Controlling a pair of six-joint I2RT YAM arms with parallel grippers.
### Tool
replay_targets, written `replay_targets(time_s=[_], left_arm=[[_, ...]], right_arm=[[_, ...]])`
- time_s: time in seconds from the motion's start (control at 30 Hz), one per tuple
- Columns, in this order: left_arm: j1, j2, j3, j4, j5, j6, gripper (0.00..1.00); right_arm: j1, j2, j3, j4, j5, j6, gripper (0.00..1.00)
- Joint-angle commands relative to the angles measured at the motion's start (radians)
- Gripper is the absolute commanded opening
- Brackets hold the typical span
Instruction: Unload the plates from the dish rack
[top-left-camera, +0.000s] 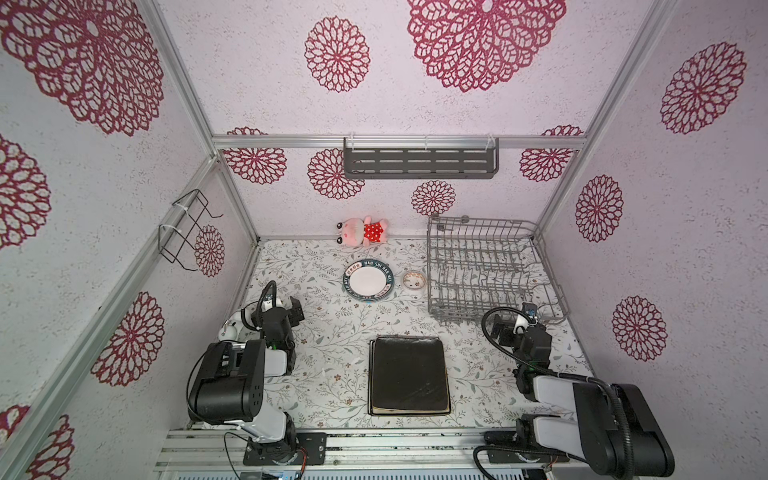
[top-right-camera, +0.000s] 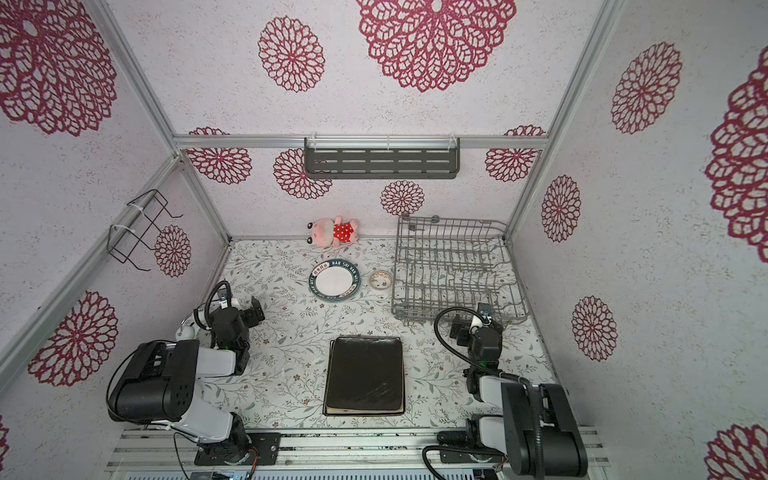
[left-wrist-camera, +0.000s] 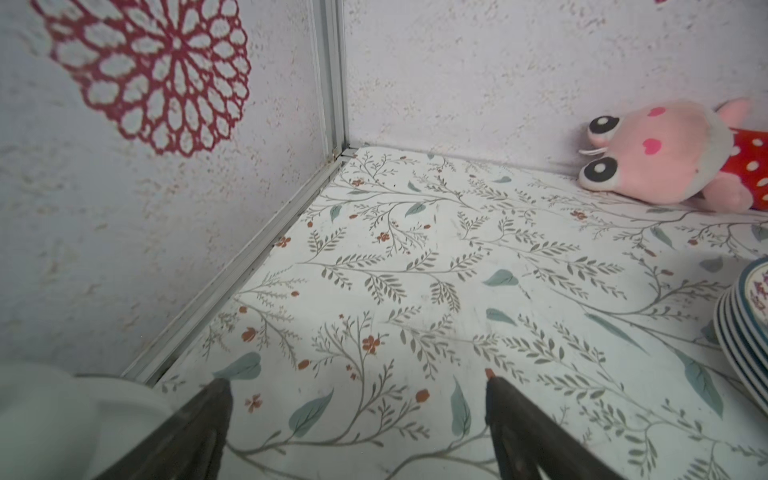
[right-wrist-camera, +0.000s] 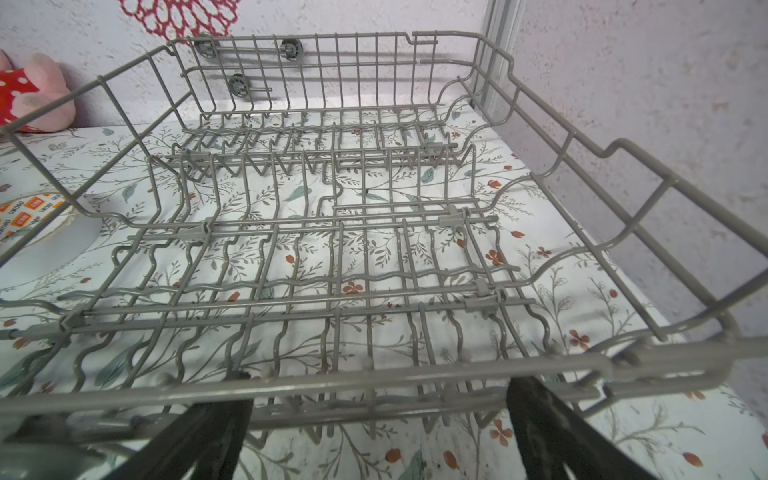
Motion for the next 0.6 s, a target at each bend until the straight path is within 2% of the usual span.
replay_targets(time_s=[0.0, 0.17, 0.23, 0.27, 0.3, 0.37, 0.57], left_arm=[[0.025, -0.016, 0.05, -0.026, 0.101, 0.003, 0.97], [0.027, -0.014, 0.051, -0.023, 0.136, 0.015, 0.98], [0.026, -0.014, 0.05, -0.021, 0.137, 0.015, 0.98], [0.027, -0.013, 0.051, -0.022, 0.137, 0.015, 0.97], [0.027, -0.013, 0.05, -0.019, 0.137, 0.016, 0.97], [0.028, -0.014, 0.051, -0.02, 0.138, 0.014, 0.97], [0.033, -0.015, 0.053, -0.026, 0.143, 0.01, 0.97]], right_arm=[[-0.006, 0.036, 0.043, 0.178, -0.027, -0.028, 0.99], [-0.006, 0.179, 0.047, 0.321, -0.028, -0.055, 0.99], [-0.005, 0.265, 0.057, 0.377, -0.061, -0.071, 0.99], [-0.005, 0.267, 0.07, 0.372, -0.071, -0.069, 0.99], [-0.006, 0.242, 0.101, 0.268, -0.064, -0.071, 0.99], [-0.009, 0.254, 0.127, 0.235, -0.06, -0.061, 0.99], [-0.011, 0.262, 0.121, 0.257, -0.069, -0.059, 0.99]])
